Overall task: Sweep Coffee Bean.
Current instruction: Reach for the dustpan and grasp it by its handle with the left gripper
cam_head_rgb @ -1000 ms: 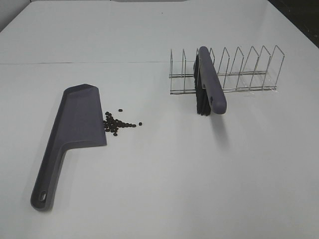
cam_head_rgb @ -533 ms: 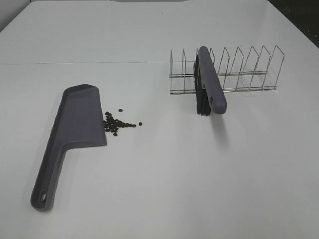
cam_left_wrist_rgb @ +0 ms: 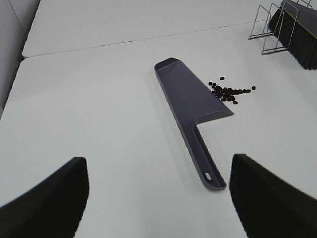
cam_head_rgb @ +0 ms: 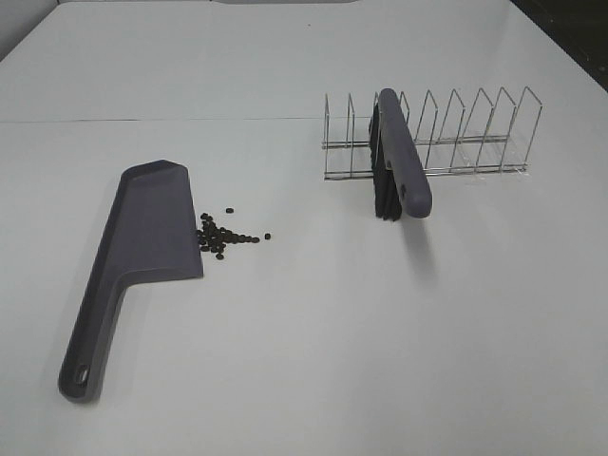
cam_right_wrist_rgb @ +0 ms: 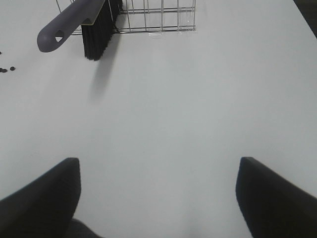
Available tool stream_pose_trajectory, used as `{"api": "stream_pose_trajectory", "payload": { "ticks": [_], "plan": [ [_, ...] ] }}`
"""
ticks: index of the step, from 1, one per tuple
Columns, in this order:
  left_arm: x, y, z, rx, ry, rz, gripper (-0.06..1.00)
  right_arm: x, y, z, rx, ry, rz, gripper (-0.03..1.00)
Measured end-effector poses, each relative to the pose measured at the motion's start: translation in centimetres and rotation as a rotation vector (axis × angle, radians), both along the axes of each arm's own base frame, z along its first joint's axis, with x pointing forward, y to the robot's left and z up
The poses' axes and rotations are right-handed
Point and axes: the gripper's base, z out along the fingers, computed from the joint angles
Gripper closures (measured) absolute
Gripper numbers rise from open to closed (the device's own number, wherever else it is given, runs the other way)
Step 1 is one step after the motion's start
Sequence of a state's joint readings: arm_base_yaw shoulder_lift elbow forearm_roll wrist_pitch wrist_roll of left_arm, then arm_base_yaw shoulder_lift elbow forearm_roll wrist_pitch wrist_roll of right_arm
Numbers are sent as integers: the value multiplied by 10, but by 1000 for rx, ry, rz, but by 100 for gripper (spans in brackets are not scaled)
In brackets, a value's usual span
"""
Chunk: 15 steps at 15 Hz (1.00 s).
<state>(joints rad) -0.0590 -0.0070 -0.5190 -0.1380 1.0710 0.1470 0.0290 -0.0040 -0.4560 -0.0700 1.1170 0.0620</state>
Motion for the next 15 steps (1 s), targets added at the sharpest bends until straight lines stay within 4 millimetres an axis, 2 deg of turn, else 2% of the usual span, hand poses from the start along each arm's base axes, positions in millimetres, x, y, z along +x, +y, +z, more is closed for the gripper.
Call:
{"api": "stream_pose_trajectory", "payload": {
  "ticks": [15],
  "plan": [
    [0, 0, 0, 0, 0, 0, 22, 0, 0, 0, -1, 0, -1, 18]
  ]
}}
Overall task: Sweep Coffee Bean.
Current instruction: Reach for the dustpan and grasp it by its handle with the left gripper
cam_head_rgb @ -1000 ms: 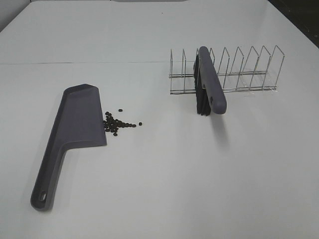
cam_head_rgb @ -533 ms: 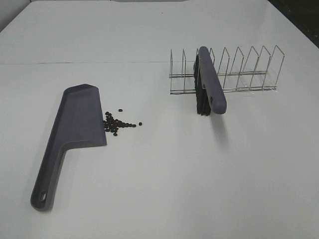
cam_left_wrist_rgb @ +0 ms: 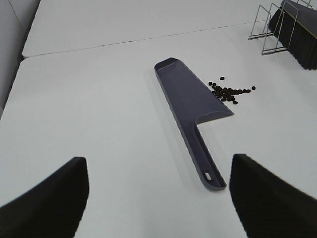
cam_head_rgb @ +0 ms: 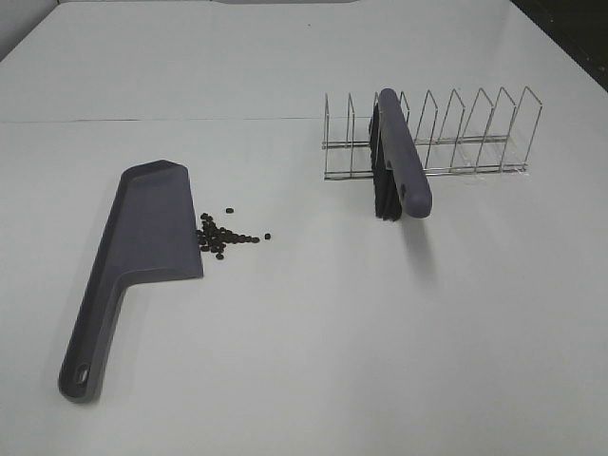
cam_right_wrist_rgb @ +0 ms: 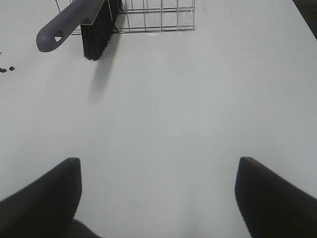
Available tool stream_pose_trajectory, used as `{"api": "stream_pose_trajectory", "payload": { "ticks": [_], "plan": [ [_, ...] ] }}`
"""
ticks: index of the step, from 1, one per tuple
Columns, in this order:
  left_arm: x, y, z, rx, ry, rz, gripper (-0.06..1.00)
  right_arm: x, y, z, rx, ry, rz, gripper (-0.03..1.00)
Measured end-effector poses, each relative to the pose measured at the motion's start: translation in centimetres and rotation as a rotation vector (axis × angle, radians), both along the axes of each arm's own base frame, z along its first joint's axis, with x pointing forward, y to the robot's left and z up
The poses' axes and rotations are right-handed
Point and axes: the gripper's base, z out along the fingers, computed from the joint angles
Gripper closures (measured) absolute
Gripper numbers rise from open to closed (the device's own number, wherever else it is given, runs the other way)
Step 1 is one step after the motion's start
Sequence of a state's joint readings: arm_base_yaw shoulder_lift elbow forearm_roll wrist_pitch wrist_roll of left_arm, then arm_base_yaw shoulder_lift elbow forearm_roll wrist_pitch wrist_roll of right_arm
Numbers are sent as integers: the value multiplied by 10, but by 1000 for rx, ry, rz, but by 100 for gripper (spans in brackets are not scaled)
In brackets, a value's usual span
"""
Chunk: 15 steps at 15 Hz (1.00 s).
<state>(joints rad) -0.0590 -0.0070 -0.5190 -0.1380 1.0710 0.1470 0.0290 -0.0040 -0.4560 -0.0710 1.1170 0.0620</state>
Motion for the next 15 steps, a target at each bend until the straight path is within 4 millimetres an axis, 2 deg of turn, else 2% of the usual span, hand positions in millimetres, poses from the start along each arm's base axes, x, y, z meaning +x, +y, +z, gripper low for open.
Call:
{"api": "stream_pose_trajectory", "payload": {
  "ticks": [12, 15],
  "plan": [
    [-1, 0, 2, 2, -12, -1, 22, 0, 0, 0, -1, 0, -1, 20],
    [-1, -1, 8, -14, -52, -4, 18, 0, 0, 0, -3, 0, -2, 20]
  ]
}}
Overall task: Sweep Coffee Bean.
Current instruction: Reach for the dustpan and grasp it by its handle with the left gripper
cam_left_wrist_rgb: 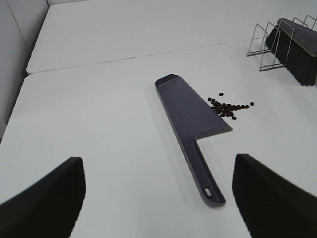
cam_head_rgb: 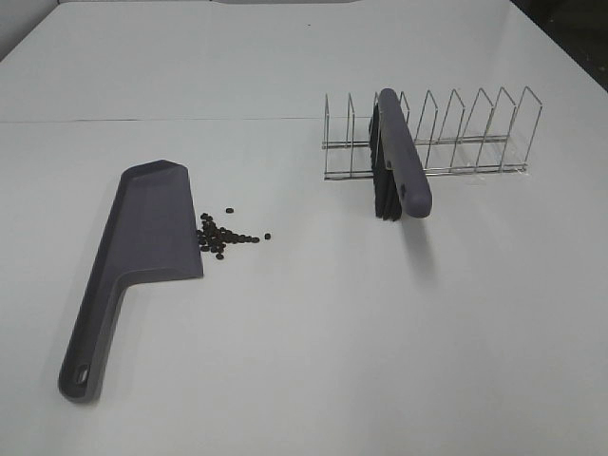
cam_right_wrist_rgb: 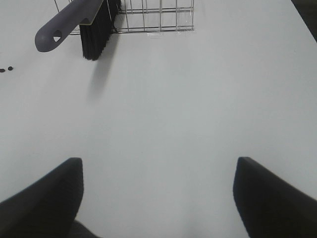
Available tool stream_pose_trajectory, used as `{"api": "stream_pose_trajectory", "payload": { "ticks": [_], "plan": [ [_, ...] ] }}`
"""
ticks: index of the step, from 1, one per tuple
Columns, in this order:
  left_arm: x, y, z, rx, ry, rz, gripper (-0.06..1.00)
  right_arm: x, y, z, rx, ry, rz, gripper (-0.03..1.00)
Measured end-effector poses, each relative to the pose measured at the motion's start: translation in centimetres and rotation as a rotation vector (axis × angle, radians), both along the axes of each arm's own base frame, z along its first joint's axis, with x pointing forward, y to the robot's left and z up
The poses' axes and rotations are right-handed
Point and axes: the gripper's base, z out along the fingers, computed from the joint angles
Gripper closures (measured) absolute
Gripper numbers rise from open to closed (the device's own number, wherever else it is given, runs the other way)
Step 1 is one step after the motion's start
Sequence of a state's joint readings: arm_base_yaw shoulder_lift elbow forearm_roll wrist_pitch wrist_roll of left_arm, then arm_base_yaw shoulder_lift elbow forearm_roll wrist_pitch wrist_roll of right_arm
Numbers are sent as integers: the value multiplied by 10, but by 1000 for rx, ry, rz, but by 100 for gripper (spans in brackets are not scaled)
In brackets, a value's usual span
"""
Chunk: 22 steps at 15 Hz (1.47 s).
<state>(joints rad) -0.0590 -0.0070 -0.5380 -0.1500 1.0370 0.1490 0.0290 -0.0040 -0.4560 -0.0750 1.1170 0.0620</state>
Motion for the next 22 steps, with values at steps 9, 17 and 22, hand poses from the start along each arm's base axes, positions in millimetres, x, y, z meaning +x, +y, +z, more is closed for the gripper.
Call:
{"api": "stream_pose_trajectory", "payload": {
  "ticks": [9, 17, 22],
  "plan": [
    [33, -2, 1, -121, 199, 72, 16, 0, 0, 0, 0, 0, 0, 20],
    [101, -5, -16, -97, 513, 102, 16, 0, 0, 0, 0, 0, 0, 20],
    [131, -8, -35, -131, 677, 145, 16, 0, 0, 0, 0, 0, 0, 20]
  ]
}}
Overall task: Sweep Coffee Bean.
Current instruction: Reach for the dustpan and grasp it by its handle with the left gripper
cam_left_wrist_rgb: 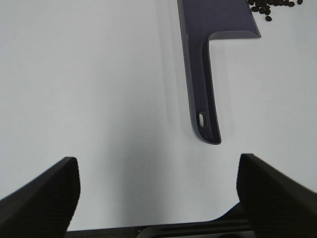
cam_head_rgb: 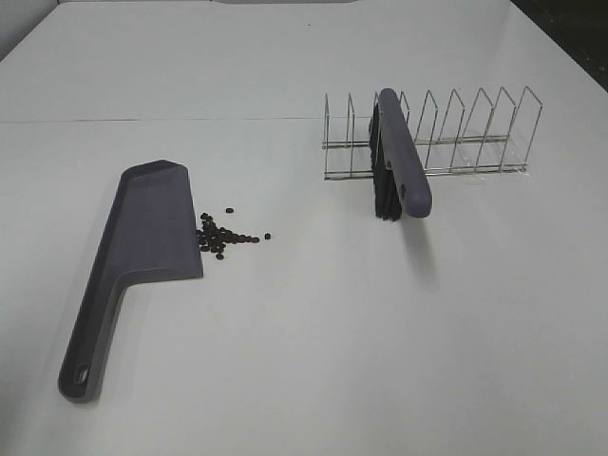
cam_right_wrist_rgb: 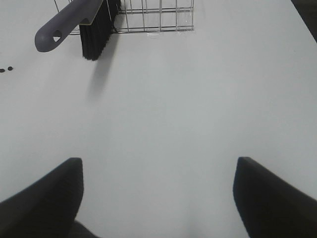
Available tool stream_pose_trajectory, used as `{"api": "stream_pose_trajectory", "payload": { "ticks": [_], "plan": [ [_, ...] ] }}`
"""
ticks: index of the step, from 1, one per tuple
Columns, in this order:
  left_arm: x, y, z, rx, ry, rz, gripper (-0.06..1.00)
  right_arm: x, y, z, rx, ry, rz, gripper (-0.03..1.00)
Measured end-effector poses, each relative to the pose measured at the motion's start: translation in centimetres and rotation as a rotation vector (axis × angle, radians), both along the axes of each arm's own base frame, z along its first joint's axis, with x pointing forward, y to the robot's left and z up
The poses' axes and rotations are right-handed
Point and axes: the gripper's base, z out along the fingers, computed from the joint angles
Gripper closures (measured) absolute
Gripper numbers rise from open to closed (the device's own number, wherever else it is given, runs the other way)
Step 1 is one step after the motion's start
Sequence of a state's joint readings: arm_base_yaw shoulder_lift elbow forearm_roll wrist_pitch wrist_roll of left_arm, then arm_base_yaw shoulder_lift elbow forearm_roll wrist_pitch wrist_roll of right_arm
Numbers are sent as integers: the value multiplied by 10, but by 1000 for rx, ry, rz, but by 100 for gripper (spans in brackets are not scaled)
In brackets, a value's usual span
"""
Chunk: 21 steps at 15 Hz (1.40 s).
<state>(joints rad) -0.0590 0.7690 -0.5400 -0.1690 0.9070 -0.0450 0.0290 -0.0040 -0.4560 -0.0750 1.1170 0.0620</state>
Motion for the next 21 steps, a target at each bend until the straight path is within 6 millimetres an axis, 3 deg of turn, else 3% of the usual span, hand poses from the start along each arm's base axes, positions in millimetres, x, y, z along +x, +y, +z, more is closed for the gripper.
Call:
{"api": "stream_pose_trajectory", "payload": {
  "ticks": [4, 9, 13, 16, 18, 19, 21],
  "plan": [
    [18, -1, -8, -18, 74, 46, 16, 0, 0, 0, 0, 0, 0, 20],
    [72, -4, 6, -17, 102, 56, 18, 0, 0, 0, 0, 0, 0, 20],
    [111, -6, -1, -12, 168, 57, 18, 0, 0, 0, 0, 0, 0, 20],
    [136, -11, -27, -48, 281, 73, 18, 0, 0, 0, 0, 0, 0, 20],
    [142, -12, -44, -59, 347, 82, 18, 0, 0, 0, 0, 0, 0, 20],
    [149, -16, -63, -79, 419, 92, 18, 0, 0, 0, -1, 0, -1, 20],
    [151, -31, -81, -67, 481, 49, 18, 0, 0, 0, -1, 0, -1, 20]
  ]
}}
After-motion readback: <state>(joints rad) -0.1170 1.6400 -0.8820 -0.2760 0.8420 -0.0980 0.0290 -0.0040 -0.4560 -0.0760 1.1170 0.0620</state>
